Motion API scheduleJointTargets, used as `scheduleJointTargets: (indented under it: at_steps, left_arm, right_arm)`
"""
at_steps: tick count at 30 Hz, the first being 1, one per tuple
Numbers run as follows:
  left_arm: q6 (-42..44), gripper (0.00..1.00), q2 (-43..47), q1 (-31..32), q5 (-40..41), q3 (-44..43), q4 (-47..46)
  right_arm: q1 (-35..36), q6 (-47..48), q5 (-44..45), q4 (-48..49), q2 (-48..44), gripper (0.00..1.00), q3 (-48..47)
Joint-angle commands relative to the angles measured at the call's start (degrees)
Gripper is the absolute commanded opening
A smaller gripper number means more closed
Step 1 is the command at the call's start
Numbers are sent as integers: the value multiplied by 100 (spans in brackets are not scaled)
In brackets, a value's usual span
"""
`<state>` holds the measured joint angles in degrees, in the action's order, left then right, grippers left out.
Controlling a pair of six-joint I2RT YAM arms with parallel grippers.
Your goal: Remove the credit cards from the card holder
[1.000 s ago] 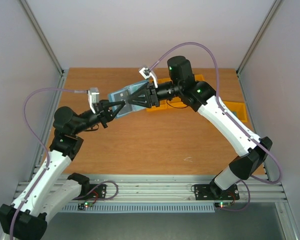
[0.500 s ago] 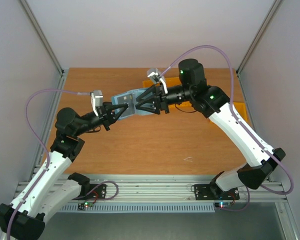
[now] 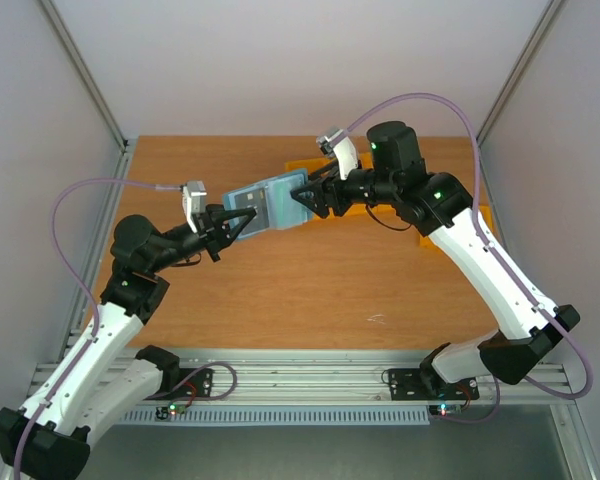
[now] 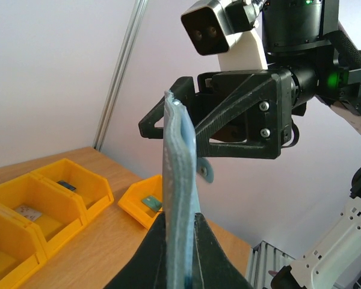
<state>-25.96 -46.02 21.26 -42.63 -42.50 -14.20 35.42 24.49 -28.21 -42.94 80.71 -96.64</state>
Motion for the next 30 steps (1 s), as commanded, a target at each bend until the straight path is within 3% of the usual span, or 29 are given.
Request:
scheduleJointTargets:
  at_steps: [1,5,9,11,14,17,21,23,26,30]
  left_arm:
    - [150,0,150,19,-158,4,-368]
    - [143,0,141,19,-214,-12,-386]
    - [145,0,139,21,-303,-5,-395]
    - [148,0,137,19,-303,-12,-384]
    - [168,0,142,19,-277,-14,-366]
    - [178,0,134,19,-200,-1,-356]
    - [245,0,137,19,-49,20,-255]
    - [287,2,156,19,-44,29,-206]
    - [295,23,201,-9,-120,35,-186]
    - [260,27,358,-172,-65,-6,-140]
  right_arm:
    - [-39,287,552,-319,-75,74,-40]
    - [-49,330,-136,-369,93,74,-152]
    - [-46,296,-1402,-186,291,71,-193]
    - [-46,215,-2074,-162,436,64,-278]
    - [-35,97,-2484,-40,545,42,-327]
    - [-28,-61,-2733,209,559,21,-247]
    - [-26,-63,-2700,220,542,3,-254]
    - [-36,-32,-2734,240,509,1,-248]
    - [-119,10,-2779,252,446,1,-233]
    - [-356,9,-2976,231,364,1,-198]
